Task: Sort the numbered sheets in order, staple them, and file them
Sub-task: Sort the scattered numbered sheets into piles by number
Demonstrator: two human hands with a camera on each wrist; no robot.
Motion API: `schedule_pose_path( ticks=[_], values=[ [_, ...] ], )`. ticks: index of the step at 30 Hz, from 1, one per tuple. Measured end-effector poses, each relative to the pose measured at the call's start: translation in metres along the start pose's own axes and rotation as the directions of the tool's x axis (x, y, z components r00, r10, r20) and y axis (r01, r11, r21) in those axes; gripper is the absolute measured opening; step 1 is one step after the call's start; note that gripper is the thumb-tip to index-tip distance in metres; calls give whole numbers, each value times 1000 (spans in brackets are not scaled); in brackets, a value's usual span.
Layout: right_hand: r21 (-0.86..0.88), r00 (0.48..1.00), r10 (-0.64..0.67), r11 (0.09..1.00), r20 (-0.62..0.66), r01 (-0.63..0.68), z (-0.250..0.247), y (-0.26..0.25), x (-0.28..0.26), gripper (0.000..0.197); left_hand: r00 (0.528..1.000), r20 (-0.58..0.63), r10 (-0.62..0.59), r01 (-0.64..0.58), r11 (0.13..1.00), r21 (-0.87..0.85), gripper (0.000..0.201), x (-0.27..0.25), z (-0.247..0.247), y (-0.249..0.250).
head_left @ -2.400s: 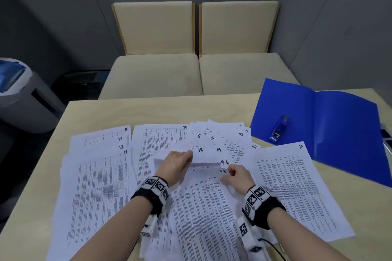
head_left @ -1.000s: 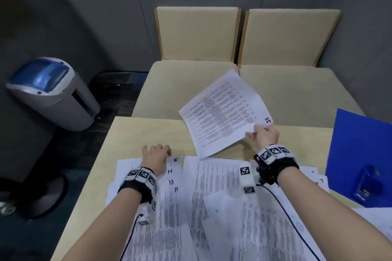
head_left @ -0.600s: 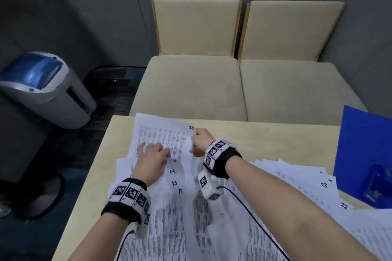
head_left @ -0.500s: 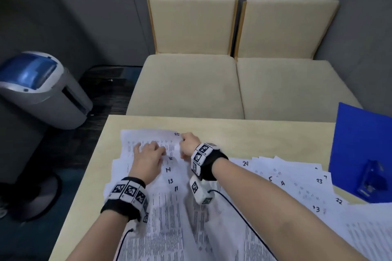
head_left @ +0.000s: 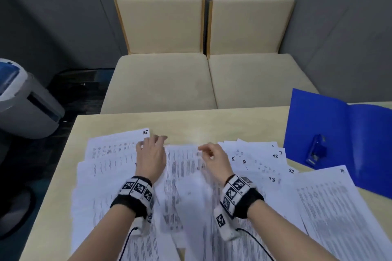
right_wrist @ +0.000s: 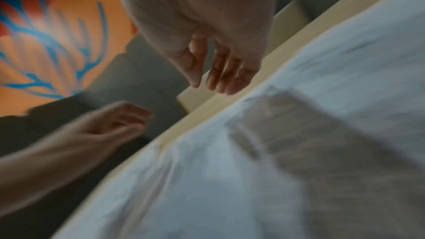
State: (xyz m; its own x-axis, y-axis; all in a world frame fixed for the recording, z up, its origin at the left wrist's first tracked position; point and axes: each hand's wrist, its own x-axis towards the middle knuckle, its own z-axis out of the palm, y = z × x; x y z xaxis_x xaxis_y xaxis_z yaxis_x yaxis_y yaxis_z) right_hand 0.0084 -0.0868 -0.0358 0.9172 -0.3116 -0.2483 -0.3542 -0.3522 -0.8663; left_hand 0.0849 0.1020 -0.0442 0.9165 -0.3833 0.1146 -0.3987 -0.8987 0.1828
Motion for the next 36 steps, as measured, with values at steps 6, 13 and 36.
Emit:
schedule_pose_path(
  ticks=[6, 13, 36],
  values=[
    [-224, 948, 236, 933, -215, -283, -112, 91, -16, 24, 893, 300, 336, -238, 917, -320, 31, -36, 12, 121],
    [-448, 961, 247, 850, -126, -277, -113, 101, -11, 19, 854, 462, 240, -224, 970, -88, 82, -59, 48, 134],
    [-468, 972, 35, 880, 234, 81, -143, 55, 1, 14, 831, 527, 176, -182, 982, -42, 99, -69, 38, 122]
  ],
)
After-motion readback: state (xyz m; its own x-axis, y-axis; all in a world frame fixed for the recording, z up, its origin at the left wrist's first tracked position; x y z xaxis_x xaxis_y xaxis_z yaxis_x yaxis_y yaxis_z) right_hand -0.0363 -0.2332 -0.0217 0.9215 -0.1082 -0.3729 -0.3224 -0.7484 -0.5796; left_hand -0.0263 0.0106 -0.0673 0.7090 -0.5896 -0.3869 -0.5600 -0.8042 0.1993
